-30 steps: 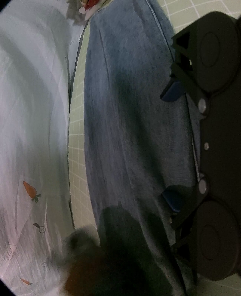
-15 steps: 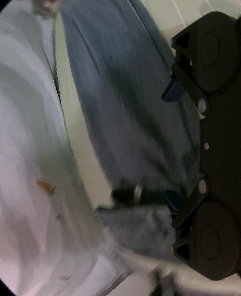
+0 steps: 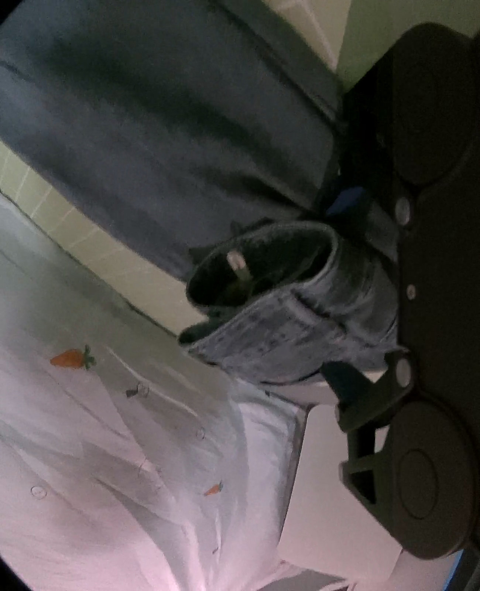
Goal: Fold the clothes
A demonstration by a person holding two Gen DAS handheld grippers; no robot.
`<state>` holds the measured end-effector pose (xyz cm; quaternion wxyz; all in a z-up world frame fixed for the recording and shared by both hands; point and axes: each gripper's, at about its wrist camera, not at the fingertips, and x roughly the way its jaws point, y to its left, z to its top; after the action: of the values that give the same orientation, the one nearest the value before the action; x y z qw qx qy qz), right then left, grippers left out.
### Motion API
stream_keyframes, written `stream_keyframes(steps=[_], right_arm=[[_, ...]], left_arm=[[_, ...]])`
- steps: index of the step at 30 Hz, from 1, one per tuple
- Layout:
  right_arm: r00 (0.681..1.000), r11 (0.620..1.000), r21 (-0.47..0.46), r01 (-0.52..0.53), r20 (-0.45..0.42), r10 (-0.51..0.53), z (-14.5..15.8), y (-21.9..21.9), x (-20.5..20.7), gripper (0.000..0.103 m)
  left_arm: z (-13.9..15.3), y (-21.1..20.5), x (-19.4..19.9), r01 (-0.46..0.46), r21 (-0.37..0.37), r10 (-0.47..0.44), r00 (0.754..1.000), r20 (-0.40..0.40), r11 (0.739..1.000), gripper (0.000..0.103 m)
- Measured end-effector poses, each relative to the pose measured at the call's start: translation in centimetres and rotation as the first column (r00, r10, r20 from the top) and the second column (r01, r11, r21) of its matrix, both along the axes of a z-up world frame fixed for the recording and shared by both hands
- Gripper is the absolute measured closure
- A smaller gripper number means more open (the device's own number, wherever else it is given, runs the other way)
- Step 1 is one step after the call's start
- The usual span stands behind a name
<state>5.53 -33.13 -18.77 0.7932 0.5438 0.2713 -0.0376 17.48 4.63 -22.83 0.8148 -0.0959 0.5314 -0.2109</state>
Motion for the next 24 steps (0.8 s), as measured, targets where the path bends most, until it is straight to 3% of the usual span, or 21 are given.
stream_keyframes(steps=[5,7,10,14,16,21,24], right_arm=[[0.999,0.998,-0.042,-0.039,0.035,0.040,0.9,0.0,1.1,0.035],[0.999,0.997,-0.058,-0.042,0.007,0.042,0.9,-0.1,1.5,0.033],[0.992,0.990,-0.126,-0.069,-0.115,0.055,0.4,0.2,2.5,0.031],[0.992,0.991,-0.114,-0.068,-0.111,0.055,0.0,0.5,3.4,0.032],[0.991,0.990,-0.123,-0.071,-0.119,0.056,0.1,0.5,3.9,0.049],[0.988,0.955,-0.263,-0.138,-0.101,0.115,2.9,1.1,4.2,0.066],[0.986,0.901,-0.400,-0.167,-0.065,0.154,5.7,1.9,3.8,0.077]], left_arm=[[0.1,-0.5,-0.4,-0.006,0.013,0.005,1.000,0.027,1.000,0.000],[0.1,-0.5,-0.2,-0.003,0.010,0.003,1.000,0.023,1.000,0.000],[0.1,-0.4,-0.2,0.000,0.010,-0.001,1.000,0.021,1.000,0.000],[0.1,-0.5,-0.3,-0.003,0.013,0.003,1.000,0.025,1.000,0.000],[0.0,-0.6,-0.3,-0.010,0.018,0.009,0.999,0.034,1.000,0.000],[0.0,-0.9,-0.4,-0.017,0.030,0.016,0.999,0.042,0.999,0.000],[0.9,0.1,0.6,-0.072,-0.085,0.069,0.997,-0.042,0.994,0.001]])
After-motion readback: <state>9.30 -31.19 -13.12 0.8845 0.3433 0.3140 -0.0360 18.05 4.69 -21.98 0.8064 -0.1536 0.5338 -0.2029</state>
